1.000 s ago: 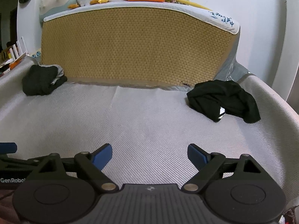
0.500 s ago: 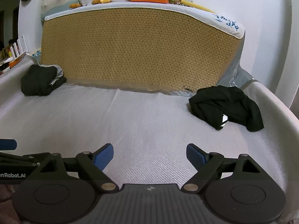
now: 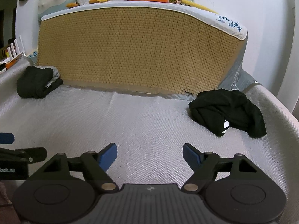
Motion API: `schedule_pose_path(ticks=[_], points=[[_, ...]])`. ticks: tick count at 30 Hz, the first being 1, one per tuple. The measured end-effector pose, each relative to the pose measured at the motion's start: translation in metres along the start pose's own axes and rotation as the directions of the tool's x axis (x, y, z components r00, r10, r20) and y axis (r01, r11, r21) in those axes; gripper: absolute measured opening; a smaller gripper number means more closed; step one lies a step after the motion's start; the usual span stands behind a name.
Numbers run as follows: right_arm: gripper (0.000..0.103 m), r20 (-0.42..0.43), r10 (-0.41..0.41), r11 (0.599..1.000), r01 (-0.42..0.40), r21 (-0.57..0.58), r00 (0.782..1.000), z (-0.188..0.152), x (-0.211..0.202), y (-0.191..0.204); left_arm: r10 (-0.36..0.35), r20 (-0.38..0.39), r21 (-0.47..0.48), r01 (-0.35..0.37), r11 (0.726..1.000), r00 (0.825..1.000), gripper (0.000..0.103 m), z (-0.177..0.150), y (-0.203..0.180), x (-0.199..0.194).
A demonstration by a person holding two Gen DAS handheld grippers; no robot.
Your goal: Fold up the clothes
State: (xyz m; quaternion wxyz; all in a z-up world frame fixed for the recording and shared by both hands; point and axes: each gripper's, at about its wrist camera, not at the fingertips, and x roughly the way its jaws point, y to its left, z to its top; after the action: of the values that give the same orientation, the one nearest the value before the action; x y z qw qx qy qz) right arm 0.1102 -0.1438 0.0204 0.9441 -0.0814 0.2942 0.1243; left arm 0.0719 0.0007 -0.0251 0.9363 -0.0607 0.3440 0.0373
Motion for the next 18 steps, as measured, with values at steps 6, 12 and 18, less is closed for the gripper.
schedule_pose_path(ticks=[6,12,18], points=[[0.073,-0.003,0.029,0.999,-0.029,0.014,1.0,0.001,0.02,-0.01,-0.06,0.029,0.06,0.058,0.996,0.998,0.095,0.021,0.002,0.008],[0.067,0.03,-0.017,0.999,0.015,0.049,0.999,0.005,0.044,-0.037,-0.085,0.023,0.11,0.082,0.99,0.996,0.085,0.039,0.002,0.028],[0.067,0.038,-0.048,0.997,0.045,0.057,0.998,0.01,0.071,-0.064,-0.121,0.001,0.137,0.12,0.983,0.993,0.079,0.05,-0.006,0.047]])
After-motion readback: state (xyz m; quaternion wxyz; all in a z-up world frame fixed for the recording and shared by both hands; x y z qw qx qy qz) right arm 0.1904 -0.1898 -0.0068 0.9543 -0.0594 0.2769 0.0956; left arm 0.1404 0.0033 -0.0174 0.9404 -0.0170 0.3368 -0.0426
